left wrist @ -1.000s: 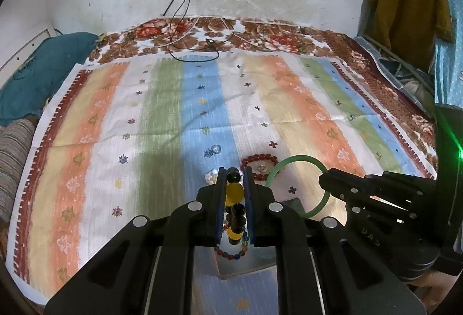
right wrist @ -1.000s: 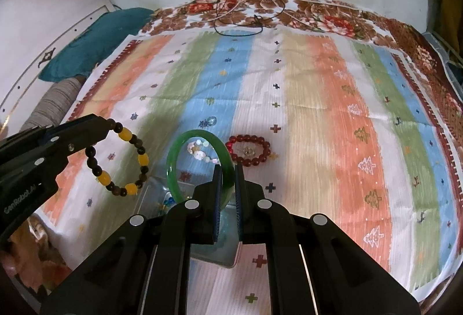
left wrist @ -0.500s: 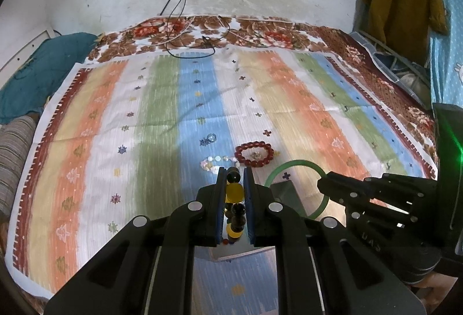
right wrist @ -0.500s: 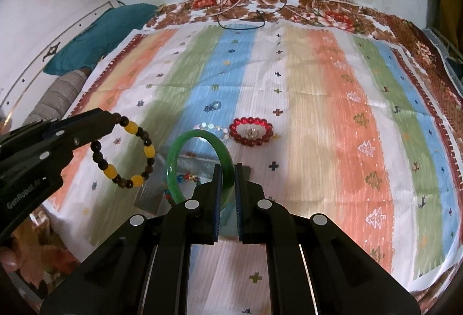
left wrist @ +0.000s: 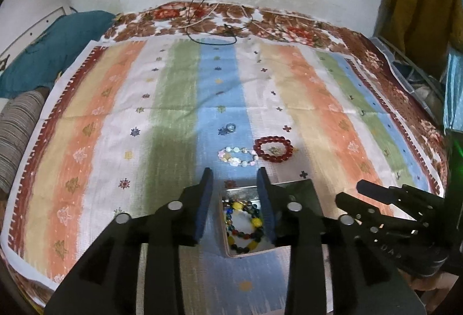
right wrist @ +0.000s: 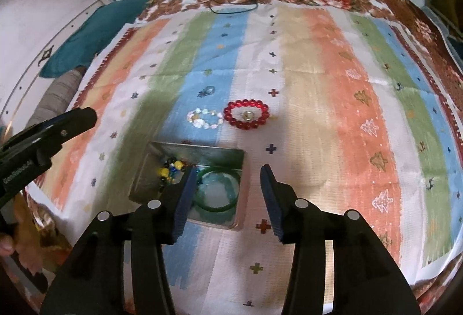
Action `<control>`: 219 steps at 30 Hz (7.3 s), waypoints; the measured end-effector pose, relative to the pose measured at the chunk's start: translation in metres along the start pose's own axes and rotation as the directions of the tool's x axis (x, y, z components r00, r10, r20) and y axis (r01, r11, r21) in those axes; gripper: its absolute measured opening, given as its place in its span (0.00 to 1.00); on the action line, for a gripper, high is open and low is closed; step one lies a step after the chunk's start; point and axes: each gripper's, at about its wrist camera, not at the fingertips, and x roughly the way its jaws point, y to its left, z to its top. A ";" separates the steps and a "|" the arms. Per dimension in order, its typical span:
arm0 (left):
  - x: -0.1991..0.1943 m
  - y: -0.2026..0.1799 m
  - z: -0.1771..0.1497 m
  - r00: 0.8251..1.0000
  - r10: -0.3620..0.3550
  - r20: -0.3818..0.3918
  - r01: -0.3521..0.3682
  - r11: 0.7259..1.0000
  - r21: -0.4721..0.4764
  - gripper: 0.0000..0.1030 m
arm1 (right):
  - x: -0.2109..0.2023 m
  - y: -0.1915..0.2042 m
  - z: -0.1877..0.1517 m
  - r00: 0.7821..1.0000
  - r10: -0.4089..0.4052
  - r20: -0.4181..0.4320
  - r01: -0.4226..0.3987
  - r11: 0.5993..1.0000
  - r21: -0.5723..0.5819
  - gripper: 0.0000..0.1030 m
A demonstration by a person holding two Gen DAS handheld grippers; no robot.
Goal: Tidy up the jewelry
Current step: 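Open right tool releasing the green bangle while left tool drops the yellow-black bracelet into the tin, then move both open tools forward to the red bead and white pearl bracelets, then close right tool on the red bead bracelet while left tool grasps the white pearl bracelet, then lift both held bracelets and carry them over the silver tin, then open right tool dropping the red bracelet while left tool releases the pearl bracelet into the tin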
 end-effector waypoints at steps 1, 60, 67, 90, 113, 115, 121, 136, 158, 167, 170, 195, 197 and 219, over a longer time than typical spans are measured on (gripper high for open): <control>0.002 0.001 0.001 1.000 0.004 -0.004 -0.004 1.000 0.002 0.41 | 0.001 -0.002 0.002 1.000 -0.001 -0.002 0.001 1.000 0.005 0.49; 0.165 0.022 0.032 0.957 0.042 -0.286 -0.035 0.999 0.028 0.84 | 0.107 -0.044 0.071 0.988 -0.110 -0.110 0.116 0.992 0.042 0.81; 0.180 0.021 0.033 0.951 0.043 -0.308 -0.025 0.998 0.060 0.84 | 0.119 -0.048 0.075 0.981 -0.154 -0.122 0.160 0.986 0.044 0.81; 0.225 0.025 0.037 0.924 0.081 -0.373 -0.039 0.992 0.120 0.84 | 0.165 -0.050 0.086 0.958 -0.225 -0.179 0.225 0.974 -0.019 0.81; 0.233 0.027 0.035 0.929 0.110 -0.354 -0.053 0.984 0.168 0.13 | 0.181 -0.057 0.085 0.959 -0.194 -0.207 0.196 0.981 -0.013 0.19; 0.231 0.029 0.034 0.930 0.107 -0.350 -0.049 0.984 0.170 0.13 | 0.180 -0.058 0.085 0.961 -0.187 -0.203 0.189 0.982 -0.009 0.14; 0.224 0.030 0.035 0.931 0.104 -0.351 -0.052 0.987 0.153 0.13 | 0.174 -0.056 0.088 0.967 -0.174 -0.187 0.175 0.985 -0.009 0.14; 0.171 0.013 0.055 0.964 0.047 -0.260 -0.011 0.991 0.137 0.13 | 0.128 -0.024 0.095 0.989 -0.117 -0.093 0.113 0.992 -0.053 0.14; 0.115 0.003 0.060 0.985 -0.003 -0.175 0.022 0.994 0.104 0.13 | 0.075 0.004 0.087 0.998 -0.057 -0.005 0.057 0.997 -0.057 0.14; 0.090 -0.009 0.053 0.990 -0.026 -0.140 0.044 0.991 0.127 0.13 | 0.050 0.012 0.078 0.999 -0.035 0.037 0.038 0.997 -0.070 0.14; 0.080 -0.010 0.051 0.991 -0.035 -0.127 0.052 0.990 0.128 0.13 | 0.041 0.014 0.074 0.999 -0.026 0.048 0.029 0.997 -0.072 0.14; 0.020 -0.024 0.020 0.993 -0.103 -0.055 0.110 0.983 0.150 0.13 | -0.001 0.018 0.035 0.996 -0.002 0.092 0.009 0.997 -0.079 0.14; 0.018 -0.025 0.018 0.993 -0.103 -0.054 0.111 0.982 0.154 0.13 | -0.003 0.019 0.031 0.996 0.004 0.094 0.004 0.997 -0.079 0.14; 0.020 -0.007 0.003 0.997 -0.011 -0.079 0.018 0.996 0.084 0.37 | -0.007 0.013 0.011 0.996 -0.054 0.074 0.058 0.996 -0.064 0.36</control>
